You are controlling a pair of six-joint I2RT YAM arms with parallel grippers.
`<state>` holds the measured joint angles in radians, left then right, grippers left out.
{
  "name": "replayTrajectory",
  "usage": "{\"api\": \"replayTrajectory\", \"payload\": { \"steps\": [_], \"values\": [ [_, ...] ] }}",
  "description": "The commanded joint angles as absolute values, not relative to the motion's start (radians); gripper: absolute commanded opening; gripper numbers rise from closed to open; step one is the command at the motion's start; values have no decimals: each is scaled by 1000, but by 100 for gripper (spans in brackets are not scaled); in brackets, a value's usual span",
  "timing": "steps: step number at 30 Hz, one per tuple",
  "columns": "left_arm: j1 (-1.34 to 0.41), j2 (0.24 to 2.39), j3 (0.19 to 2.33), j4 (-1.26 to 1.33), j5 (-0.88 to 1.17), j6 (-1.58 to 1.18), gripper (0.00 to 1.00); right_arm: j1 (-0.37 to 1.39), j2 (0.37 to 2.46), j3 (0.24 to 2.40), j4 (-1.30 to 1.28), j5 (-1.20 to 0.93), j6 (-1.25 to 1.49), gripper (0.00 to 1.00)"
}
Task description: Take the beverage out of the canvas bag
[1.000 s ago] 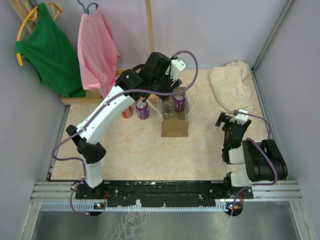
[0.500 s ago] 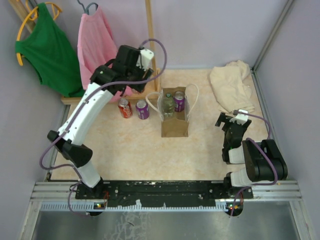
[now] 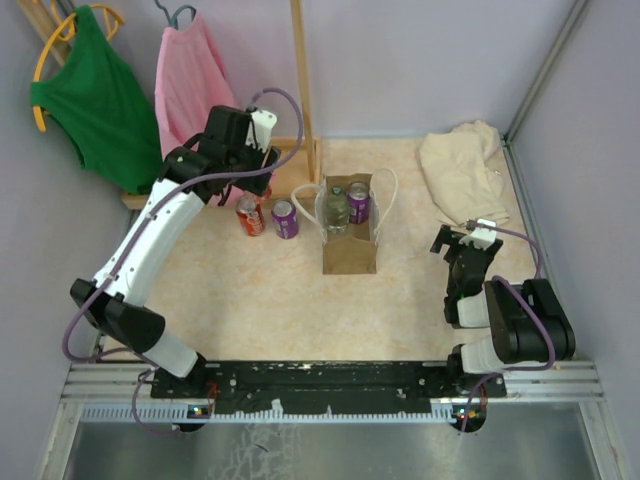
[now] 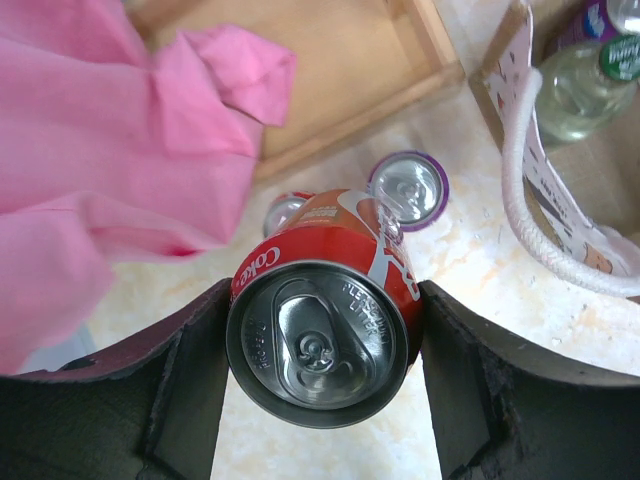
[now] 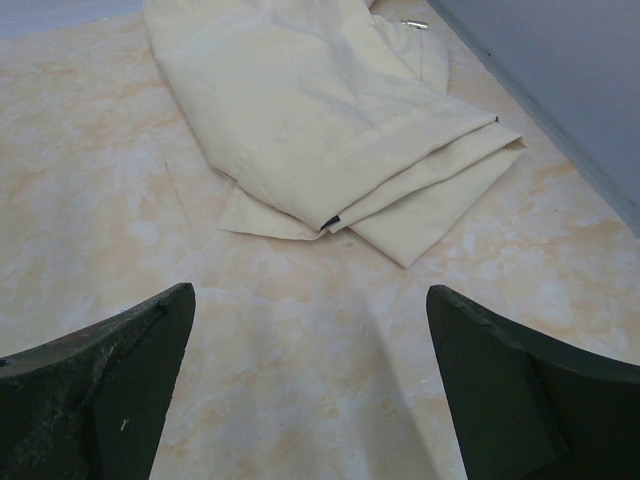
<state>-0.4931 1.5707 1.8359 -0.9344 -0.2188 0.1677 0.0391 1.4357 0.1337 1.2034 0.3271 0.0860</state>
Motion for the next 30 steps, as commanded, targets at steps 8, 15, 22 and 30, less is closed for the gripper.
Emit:
{"api": "replayTrajectory", "payload": {
  "steps": [8, 15, 22, 30],
  "values": [
    [-497, 1450, 1499, -709, -38, 67, 0, 46, 1442, 164, 1245, 343, 73, 99],
    [-505, 1453, 1367, -588, 43, 30, 0, 46, 1442, 164, 1244, 343, 73, 99],
    [-518, 1541, 1341, -562, 21, 23, 0, 46, 1442, 164, 1245, 344, 73, 99],
    [-548, 1687, 1414, -690, -29, 2, 0, 46, 1442, 164, 1245, 343, 74, 99]
  ]
}}
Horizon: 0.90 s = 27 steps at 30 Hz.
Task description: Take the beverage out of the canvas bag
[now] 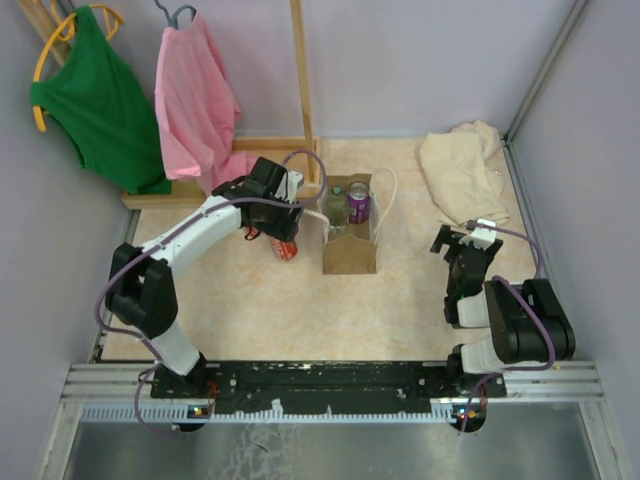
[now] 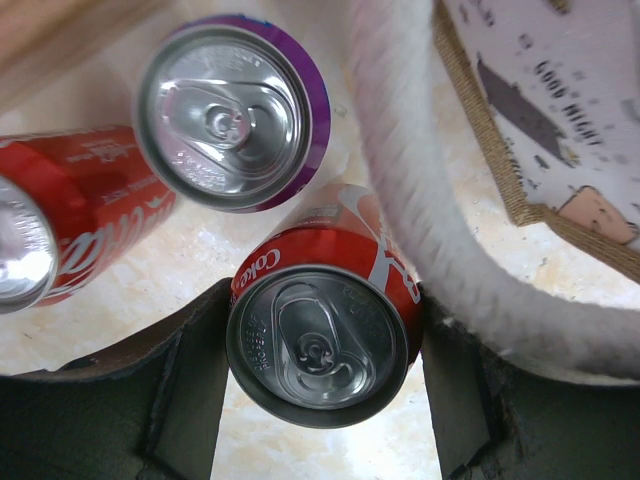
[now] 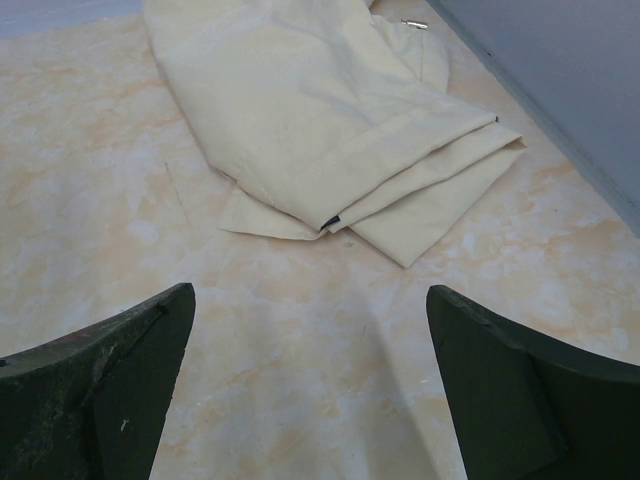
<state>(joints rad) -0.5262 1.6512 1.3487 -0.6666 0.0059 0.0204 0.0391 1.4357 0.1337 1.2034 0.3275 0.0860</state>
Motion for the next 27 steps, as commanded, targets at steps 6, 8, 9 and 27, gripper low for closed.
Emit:
{"api": "replayTrajectory", "payload": {
  "steps": [6, 8, 9, 27],
  "values": [
    [-574, 1726, 1418, -677, -26, -5, 0, 46, 1442, 164, 1244, 342, 74, 99],
    [-582, 1736, 1426, -682, -37, -6, 1, 46, 1442, 164, 1245, 343, 73, 99],
    [-586, 1744, 1435, -692, -45, -8, 5, 46, 1442, 164, 1244, 343, 73, 99],
    [-615, 1745, 1426, -747, -139, -29, 46, 46, 1442, 164, 1244, 343, 75, 99]
  ]
}}
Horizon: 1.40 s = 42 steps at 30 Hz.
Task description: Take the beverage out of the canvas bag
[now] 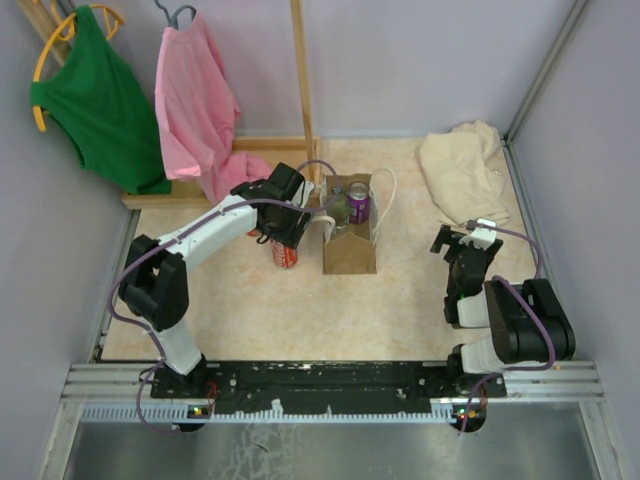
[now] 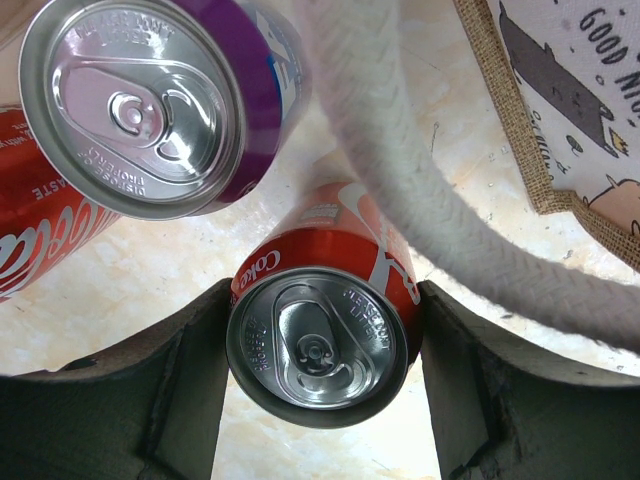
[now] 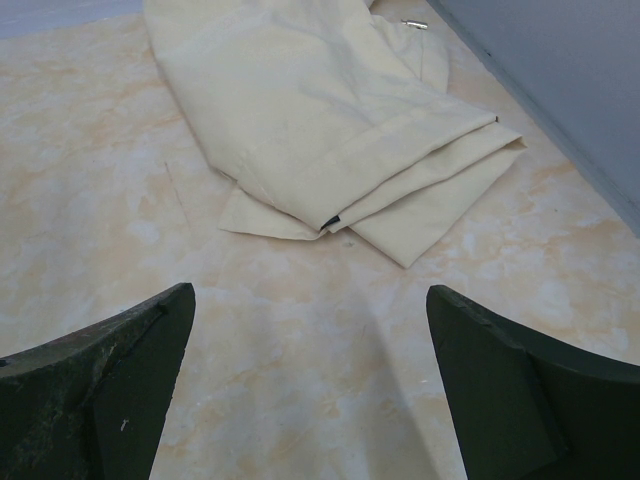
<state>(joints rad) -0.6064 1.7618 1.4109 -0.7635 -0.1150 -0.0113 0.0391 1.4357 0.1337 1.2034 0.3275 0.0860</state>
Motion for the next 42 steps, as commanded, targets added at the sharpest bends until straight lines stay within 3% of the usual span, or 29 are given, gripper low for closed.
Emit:
{"api": "replayTrajectory", "payload": {
  "steps": [1, 3, 4, 7, 16, 25, 32, 42],
  "values": [
    [-617, 1744, 1422, -747, -143, -34, 53, 46, 1442, 164, 1244, 343, 74, 99],
    [-620, 1739, 1414, -748, -146, -42, 82, 47, 1442, 164, 1244, 342, 73, 99],
    [-621, 1736, 1410, -749, -146, -44, 89, 46, 1442, 164, 1244, 342, 74, 99],
    [-624, 1726, 1404, -750, -146, -52, 99, 46, 1442, 164, 1244, 343, 74, 99],
    [-634, 1688, 1428, -794, -158, -55, 100, 46, 1442, 164, 1245, 342, 74, 99],
    [-683, 1551, 1624, -853, -241, -4, 100, 45, 1442, 164, 1244, 343, 74, 99],
    [-703, 1411, 1655, -600, -205, 108, 100, 46, 1442, 164, 1245, 344, 74, 99],
    [-703, 1625, 1794, -528, -8, 185, 100, 46, 1442, 164, 1245, 343, 74, 99]
  ]
}}
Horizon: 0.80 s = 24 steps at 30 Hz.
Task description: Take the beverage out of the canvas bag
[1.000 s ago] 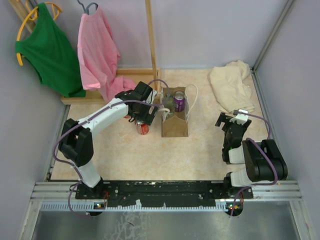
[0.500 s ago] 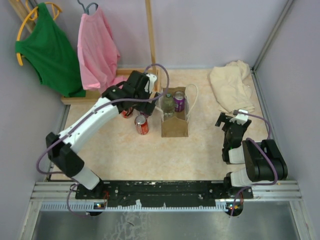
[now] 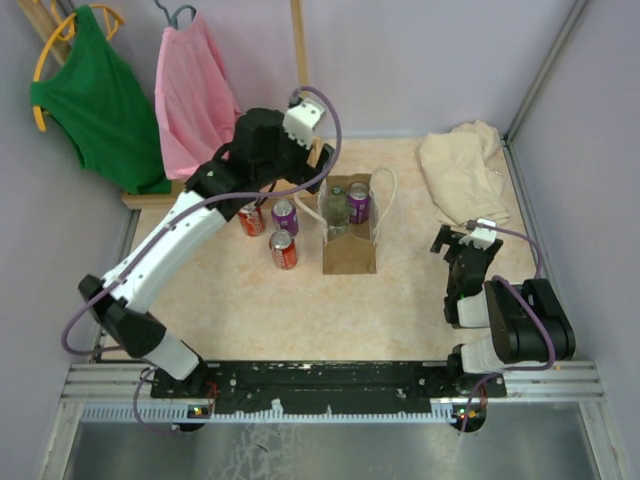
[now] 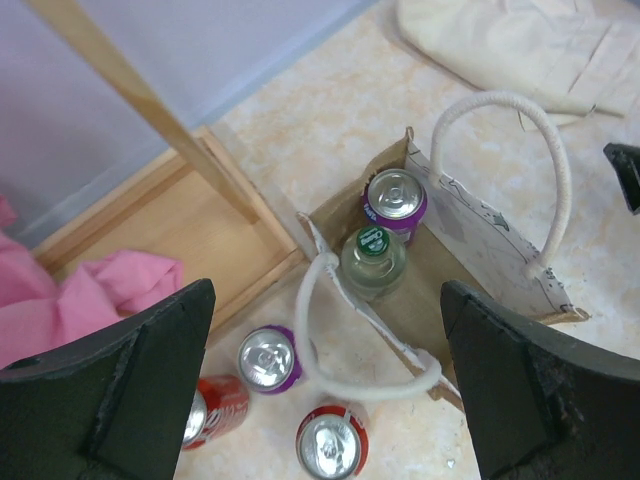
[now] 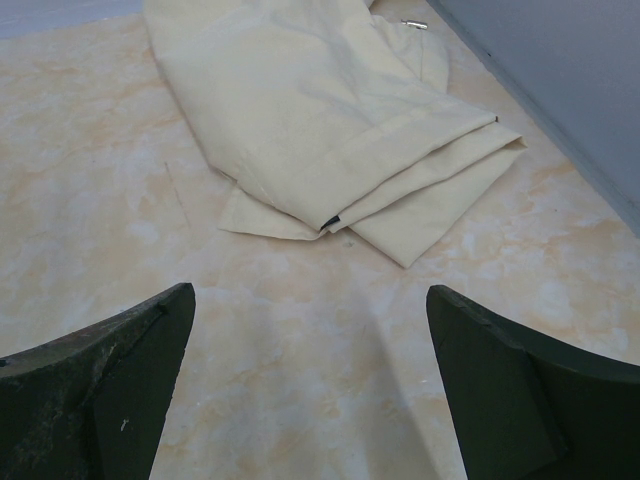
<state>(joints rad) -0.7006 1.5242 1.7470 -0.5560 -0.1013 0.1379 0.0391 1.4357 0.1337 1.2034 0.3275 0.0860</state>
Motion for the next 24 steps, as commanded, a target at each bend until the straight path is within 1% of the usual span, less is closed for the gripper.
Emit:
{"api": "replayTrajectory", "payload": {
  "steps": [1, 7, 11, 17, 21, 24],
  "values": [
    [-703, 1650, 1811, -529, 1, 188, 100, 46, 1442, 164, 1246, 342, 75, 99],
    [-704, 1787, 1884, -523, 36, 220, 98, 46, 1442, 164, 1245, 342, 75, 99],
    [-704, 1872, 1909, -536, 36, 245, 88, 47, 1441, 164, 1246, 344, 74, 99],
    [-705, 1956, 1920, -542, 75, 264, 83, 46, 1442, 164, 1245, 343, 74, 99],
    [-706, 2004, 1940, -559, 89, 272, 68, 46, 1443, 164, 1245, 344, 75, 99],
    [-706, 2040, 1973, -594, 74, 273, 68, 46, 1442, 164, 1245, 343, 75, 99]
  ]
}}
